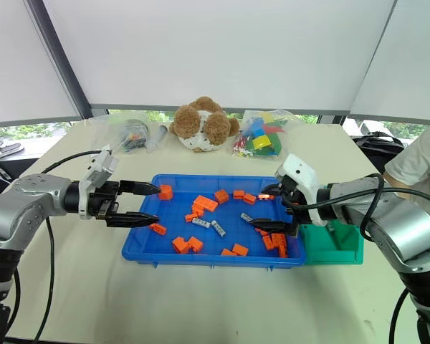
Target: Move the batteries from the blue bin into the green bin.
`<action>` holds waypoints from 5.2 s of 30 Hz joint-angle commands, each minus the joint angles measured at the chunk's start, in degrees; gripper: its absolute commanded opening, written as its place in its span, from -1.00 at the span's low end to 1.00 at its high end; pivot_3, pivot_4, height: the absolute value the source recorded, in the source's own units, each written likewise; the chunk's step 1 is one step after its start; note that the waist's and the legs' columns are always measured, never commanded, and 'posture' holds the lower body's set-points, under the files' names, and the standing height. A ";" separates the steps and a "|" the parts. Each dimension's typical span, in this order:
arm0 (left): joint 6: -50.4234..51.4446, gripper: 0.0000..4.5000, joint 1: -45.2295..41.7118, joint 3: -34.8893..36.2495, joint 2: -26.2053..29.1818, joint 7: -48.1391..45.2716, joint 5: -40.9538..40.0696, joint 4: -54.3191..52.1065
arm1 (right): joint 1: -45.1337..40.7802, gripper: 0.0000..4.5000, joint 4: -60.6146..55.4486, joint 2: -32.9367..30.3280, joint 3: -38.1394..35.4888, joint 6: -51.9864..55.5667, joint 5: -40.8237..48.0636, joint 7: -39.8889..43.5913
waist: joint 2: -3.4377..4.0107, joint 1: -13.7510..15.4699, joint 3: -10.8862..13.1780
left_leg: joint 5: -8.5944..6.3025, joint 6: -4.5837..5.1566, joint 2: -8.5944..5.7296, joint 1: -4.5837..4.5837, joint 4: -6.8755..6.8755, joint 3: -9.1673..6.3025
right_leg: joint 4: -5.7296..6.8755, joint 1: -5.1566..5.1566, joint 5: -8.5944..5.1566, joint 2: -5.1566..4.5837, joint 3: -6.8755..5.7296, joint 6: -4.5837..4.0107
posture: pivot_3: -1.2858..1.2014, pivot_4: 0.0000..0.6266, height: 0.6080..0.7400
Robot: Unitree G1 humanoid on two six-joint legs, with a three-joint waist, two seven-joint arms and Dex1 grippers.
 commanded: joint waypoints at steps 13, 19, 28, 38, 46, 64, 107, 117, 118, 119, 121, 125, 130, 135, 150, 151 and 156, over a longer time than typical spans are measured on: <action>-0.70 1.00 -0.66 1.01 0.32 0.90 -0.22 -1.63 | -8.63 0.99 4.53 7.21 7.18 3.47 -3.99 -3.52 | 0.00 -0.19 0.00 | 0.00 0.00 0.02 0.01 -0.01 0.02 | 0.04 -0.03 0.00 0.01 0.00 0.00 | 0.03 -0.52 0.89; -2.16 1.00 -2.53 0.77 0.83 -0.06 1.01 1.45 | -15.11 0.99 11.83 18.58 17.74 5.38 -9.88 -7.47 | 0.00 -0.26 0.00 | 0.01 -0.01 0.03 -0.01 -0.02 0.06 | 0.08 -0.10 0.00 0.02 0.00 0.00 | 0.03 -0.52 0.89; -3.54 1.00 -3.36 0.51 0.93 -0.54 2.10 3.07 | -18.02 0.99 23.05 29.18 27.28 3.48 -19.38 -10.94 | 0.00 -0.07 0.00 | 0.01 -0.02 0.01 -0.06 -0.02 0.09 | 0.09 -0.12 0.00 -0.03 -0.03 0.00 | 0.03 -0.52 0.89; -3.67 1.00 -3.02 0.26 0.28 -0.08 2.54 2.21 | -19.52 0.99 33.87 36.64 26.88 1.35 -24.51 -12.16 | 0.00 -0.42 0.00 | 0.01 -0.02 0.03 -0.05 -0.04 0.07 | 0.12 -0.14 0.00 0.00 -0.04 0.00 | 0.03 -0.52 0.89; -4.24 1.00 -3.00 0.07 -0.02 -0.11 2.81 2.13 | -19.65 0.14 35.79 39.13 28.65 0.88 -27.62 -11.48 | 0.00 -0.43 0.00 | 0.01 -0.02 0.03 -0.04 -0.04 0.07 | 0.12 -0.14 0.00 0.00 -0.04 0.00 | 0.03 -0.52 0.89; -4.08 1.00 -2.15 -0.41 -1.61 1.06 2.58 1.39 | -18.71 -1.00 5.93 23.07 2.88 19.60 -24.40 -13.29 | 0.00 0.39 0.00 | 0.01 -0.02 0.00 -0.08 -0.04 0.05 | 0.07 -0.09 0.00 -0.05 -0.07 0.00 | 0.03 -0.52 0.89; -6.05 1.00 -5.82 -3.04 -5.57 0.16 5.22 5.40 | -9.80 0.98 8.09 29.20 15.47 21.79 -11.66 -19.67 | 0.00 -0.07 0.00 | -0.01 0.01 -0.03 -0.07 -0.03 -0.03 | 0.05 -0.13 0.00 0.00 0.03 0.00 | 0.03 -0.52 0.89; -6.02 1.00 -5.36 -2.65 -5.08 1.00 4.95 4.79 | -12.15 0.87 17.97 31.47 25.09 15.55 -17.85 -20.02 | 0.00 -0.23 0.00 | -0.01 0.01 -0.03 -0.06 -0.04 -0.05 | 0.07 -0.14 0.00 0.02 0.01 0.00 | 0.03 -0.52 0.89; -5.98 1.00 -5.20 -2.65 -5.09 1.10 4.89 4.63 | -12.23 0.75 18.44 31.33 25.66 15.02 -18.41 -19.83 | 0.00 -0.24 -0.01 | -0.01 0.01 -0.03 -0.06 -0.04 -0.04 | 0.07 -0.14 0.00 0.02 0.01 0.00 | 0.03 -0.52 0.89; -5.97 1.00 -5.11 -2.64 -5.11 1.20 4.87 4.54 | -12.27 0.63 18.73 31.19 26.08 14.55 -18.85 -19.57 | 0.00 -0.23 0.00 | -0.01 0.01 -0.03 -0.05 -0.04 -0.05 | 0.07 -0.14 0.00 0.02 0.01 0.00 | 0.03 -0.52 0.89; -5.86 1.00 -4.95 -2.53 -5.14 1.40 4.79 4.29 | -12.20 0.19 18.49 30.41 27.23 13.39 -19.74 -18.46 | 0.00 -0.24 -0.01 | -0.01 0.01 -0.03 -0.05 -0.04 -0.05 | 0.08 -0.14 0.00 0.02 0.01 0.00 | 0.03 -0.52 0.89; -5.94 1.00 -4.72 -2.49 -5.29 1.62 4.75 4.05 | -11.80 -0.67 16.56 29.71 26.54 13.34 -19.81 -17.29 | 0.00 -0.22 -0.01 | -0.01 0.01 -0.03 -0.05 -0.04 -0.06 | 0.08 -0.14 0.00 0.02 0.01 0.00 | 0.03 -0.52 0.89; -6.22 1.00 -4.86 -2.65 -5.63 1.63 4.81 4.18 | -12.63 -0.99 10.68 28.93 18.48 15.10 -17.72 -17.65 | 0.00 -0.19 0.00 | -0.01 0.01 -0.03 -0.06 -0.04 -0.05 | 0.07 -0.15 0.00 0.02 0.01 0.00 | 0.03 -0.52 0.89; -6.74 1.00 -4.49 -2.59 -5.78 1.39 4.77 4.12 | -13.95 -0.99 3.24 17.14 3.49 17.77 -17.46 -17.34 | 0.00 0.42 0.00 | -0.01 0.01 -0.06 -0.09 -0.04 -0.05 | 0.06 -0.13 0.00 -0.04 0.00 0.00 | 0.03 -0.52 0.89; -8.35 1.00 -6.29 -4.08 -8.16 0.36 5.93 6.68 | 10.41 -0.53 0.55 -0.99 -13.38 17.26 -17.16 -15.32 | 0.00 -0.31 -0.01 | -0.02 0.04 -0.06 -0.02 -0.09 -0.08 | 0.01 -0.11 0.00 0.03 0.06 0.00 | 0.03 -0.52 0.89; -8.44 1.00 -6.57 -4.17 -8.22 0.25 6.00 6.94 | 10.81 -0.39 0.60 -0.67 -13.74 17.43 -17.06 -15.55 | 0.00 -0.25 -0.01 | -0.02 0.04 -0.06 -0.02 -0.09 -0.08 | 0.01 -0.11 0.00 0.03 0.06 0.00 | 0.03 -0.52 0.89; -8.73 1.00 -7.18 -4.21 -8.34 -0.23 6.36 7.61 | 9.64 0.72 0.13 -1.05 -14.14 17.50 -16.18 -15.51 | 0.00 -0.08 -0.01 | -0.02 0.03 -0.07 -0.03 -0.06 -0.06 | 0.00 -0.11 0.00 0.01 0.07 0.00 | 0.03 -0.52 0.89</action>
